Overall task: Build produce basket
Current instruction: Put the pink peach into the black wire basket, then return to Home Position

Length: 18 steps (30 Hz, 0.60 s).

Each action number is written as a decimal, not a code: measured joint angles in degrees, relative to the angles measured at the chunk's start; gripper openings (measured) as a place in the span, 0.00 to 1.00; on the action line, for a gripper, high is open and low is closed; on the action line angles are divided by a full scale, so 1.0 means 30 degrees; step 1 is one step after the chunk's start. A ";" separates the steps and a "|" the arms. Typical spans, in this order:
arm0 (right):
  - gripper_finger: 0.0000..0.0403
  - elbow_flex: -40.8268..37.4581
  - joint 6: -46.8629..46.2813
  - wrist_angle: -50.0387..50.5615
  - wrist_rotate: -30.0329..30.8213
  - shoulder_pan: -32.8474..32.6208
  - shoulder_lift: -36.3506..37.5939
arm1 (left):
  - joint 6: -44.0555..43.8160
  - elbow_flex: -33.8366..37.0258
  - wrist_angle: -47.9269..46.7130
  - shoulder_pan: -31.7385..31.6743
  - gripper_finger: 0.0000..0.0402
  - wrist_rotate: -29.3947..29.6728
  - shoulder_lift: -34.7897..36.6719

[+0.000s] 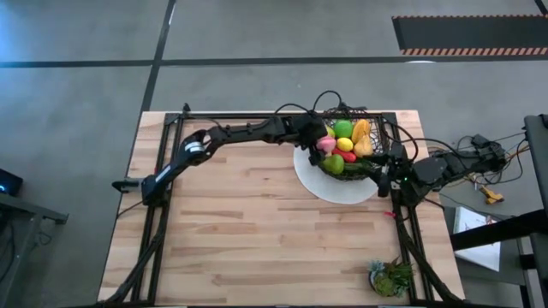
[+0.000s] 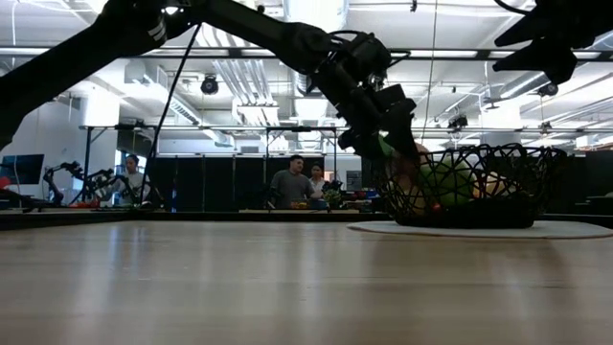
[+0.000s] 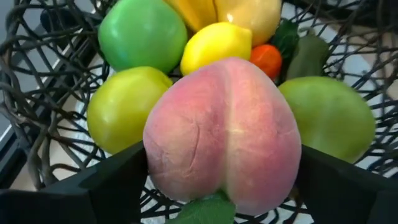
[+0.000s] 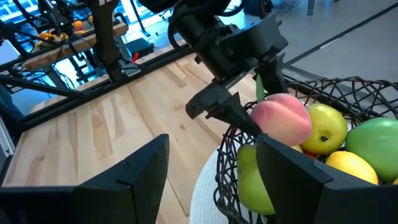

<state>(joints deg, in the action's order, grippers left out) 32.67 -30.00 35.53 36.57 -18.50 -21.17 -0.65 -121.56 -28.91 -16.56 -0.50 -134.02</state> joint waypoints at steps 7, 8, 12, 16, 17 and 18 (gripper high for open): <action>0.56 -0.0029 0.0015 0.0073 -0.0133 0.0000 0.0000 | -0.0350 -0.0007 -0.0004 -0.0511 0.99 -0.0348 0.0000; 0.56 -0.0029 0.0015 0.0073 -0.0145 0.0000 0.0000 | -0.0591 -0.0014 0.0032 -0.0573 0.99 -0.0310 0.0004; 0.56 -0.0029 0.0066 0.0095 -0.0166 0.0000 0.0000 | -0.0655 -0.0115 -0.0060 -0.0625 0.96 -0.0231 0.0038; 0.56 -0.0029 0.0058 0.0621 -0.0180 0.0000 0.0000 | -0.0572 -0.0124 -0.0204 -0.0625 0.96 -0.0245 0.0534; 0.56 -0.0029 0.0046 0.0833 -0.0182 0.0000 0.0000 | -0.0546 -0.0124 -0.0308 -0.0609 0.96 -0.0243 0.0757; 0.56 -0.0029 -0.0006 0.1056 -0.0184 0.0000 0.0000 | -0.0514 -0.0124 -0.0292 -0.0578 0.96 -0.0247 0.0980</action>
<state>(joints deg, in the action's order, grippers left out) 32.58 -30.02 38.70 36.02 -18.50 -21.17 -2.19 -121.93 -29.78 -18.30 -1.24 -131.07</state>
